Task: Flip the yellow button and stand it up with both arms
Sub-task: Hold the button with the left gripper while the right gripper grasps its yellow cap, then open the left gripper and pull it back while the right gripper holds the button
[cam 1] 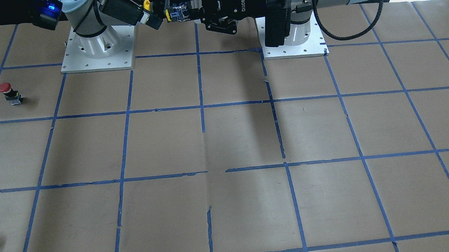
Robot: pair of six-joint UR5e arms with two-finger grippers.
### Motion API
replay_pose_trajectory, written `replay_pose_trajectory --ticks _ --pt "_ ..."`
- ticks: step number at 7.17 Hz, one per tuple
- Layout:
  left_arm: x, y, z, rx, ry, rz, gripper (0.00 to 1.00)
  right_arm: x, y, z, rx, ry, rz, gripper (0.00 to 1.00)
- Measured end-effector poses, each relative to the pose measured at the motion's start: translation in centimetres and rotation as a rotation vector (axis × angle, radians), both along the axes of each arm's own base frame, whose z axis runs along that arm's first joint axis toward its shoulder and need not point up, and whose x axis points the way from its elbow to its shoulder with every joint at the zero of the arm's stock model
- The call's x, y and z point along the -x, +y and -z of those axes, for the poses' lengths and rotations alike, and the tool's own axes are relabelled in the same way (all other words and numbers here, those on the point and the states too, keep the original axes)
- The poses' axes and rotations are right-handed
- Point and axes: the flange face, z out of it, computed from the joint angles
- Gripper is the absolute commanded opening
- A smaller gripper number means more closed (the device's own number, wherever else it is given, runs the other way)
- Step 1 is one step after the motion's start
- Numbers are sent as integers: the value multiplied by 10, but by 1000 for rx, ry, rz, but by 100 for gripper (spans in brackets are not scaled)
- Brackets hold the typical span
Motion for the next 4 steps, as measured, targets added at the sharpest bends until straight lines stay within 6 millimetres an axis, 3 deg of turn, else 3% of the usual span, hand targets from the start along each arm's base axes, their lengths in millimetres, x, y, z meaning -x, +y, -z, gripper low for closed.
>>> replay_pose_trajectory --ticks 4 --pt "-2 -1 -3 -6 -30 1 100 11 -6 2 34 32 -3 34"
